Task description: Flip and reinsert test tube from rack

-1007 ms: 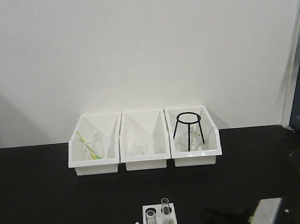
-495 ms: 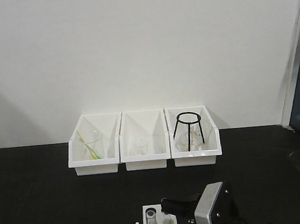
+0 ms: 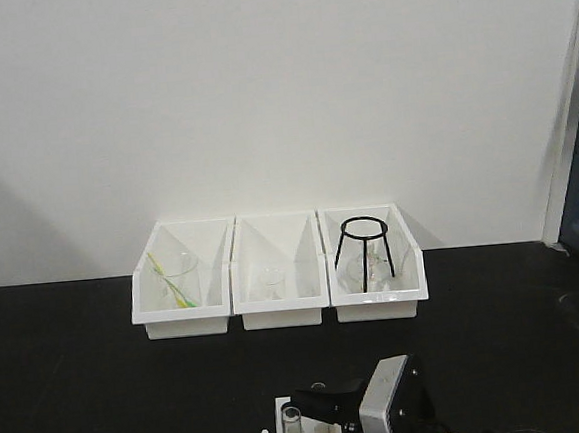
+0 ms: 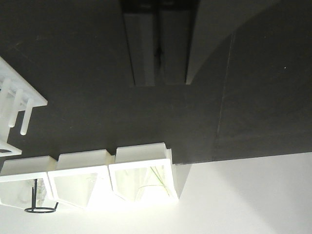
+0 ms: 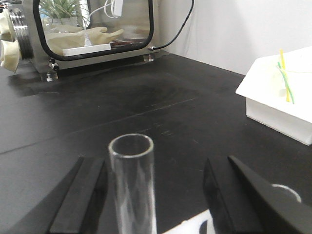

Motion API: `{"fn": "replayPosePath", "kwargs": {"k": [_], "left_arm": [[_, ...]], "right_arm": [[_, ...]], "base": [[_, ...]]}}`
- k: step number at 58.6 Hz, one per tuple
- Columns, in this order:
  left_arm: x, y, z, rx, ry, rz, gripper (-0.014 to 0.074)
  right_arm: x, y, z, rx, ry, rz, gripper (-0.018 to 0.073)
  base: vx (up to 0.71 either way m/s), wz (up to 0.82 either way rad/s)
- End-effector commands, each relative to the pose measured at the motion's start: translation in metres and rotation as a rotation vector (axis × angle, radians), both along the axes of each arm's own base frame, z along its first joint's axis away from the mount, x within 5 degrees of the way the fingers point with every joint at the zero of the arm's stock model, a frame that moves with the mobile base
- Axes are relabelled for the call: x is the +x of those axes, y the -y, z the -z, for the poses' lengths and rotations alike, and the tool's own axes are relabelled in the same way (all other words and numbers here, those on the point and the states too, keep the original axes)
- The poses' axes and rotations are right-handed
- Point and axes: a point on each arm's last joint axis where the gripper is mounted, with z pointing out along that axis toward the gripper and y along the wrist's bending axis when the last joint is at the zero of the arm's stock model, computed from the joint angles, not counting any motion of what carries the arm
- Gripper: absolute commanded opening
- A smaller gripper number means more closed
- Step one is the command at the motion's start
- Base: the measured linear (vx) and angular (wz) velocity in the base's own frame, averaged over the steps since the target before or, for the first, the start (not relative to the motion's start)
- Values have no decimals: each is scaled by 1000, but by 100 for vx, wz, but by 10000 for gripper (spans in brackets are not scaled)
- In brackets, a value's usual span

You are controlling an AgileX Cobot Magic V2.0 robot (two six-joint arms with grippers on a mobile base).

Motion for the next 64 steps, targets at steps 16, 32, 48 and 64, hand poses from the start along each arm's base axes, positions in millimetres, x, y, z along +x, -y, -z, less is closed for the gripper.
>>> {"fn": "replayPosePath", "kwargs": {"k": [16,32,48,64], "left_arm": [[0,1,-9,-21,87,13,-6],[0,1,-9,-21,87,13,-6],[0,1,-9,-21,87,13,-6],[0,1,-9,-21,87,13,-6]], "right_arm": [[2,-4,-16,119,95,-34,385],[1,-4,-19,148,115,-47,117],[0,-3,-28,174,112,-49,-16],[-12,5,-101,213,204,-8,-13]], "base": [[0,0],[0,0],[0,0],[0,0]]}}
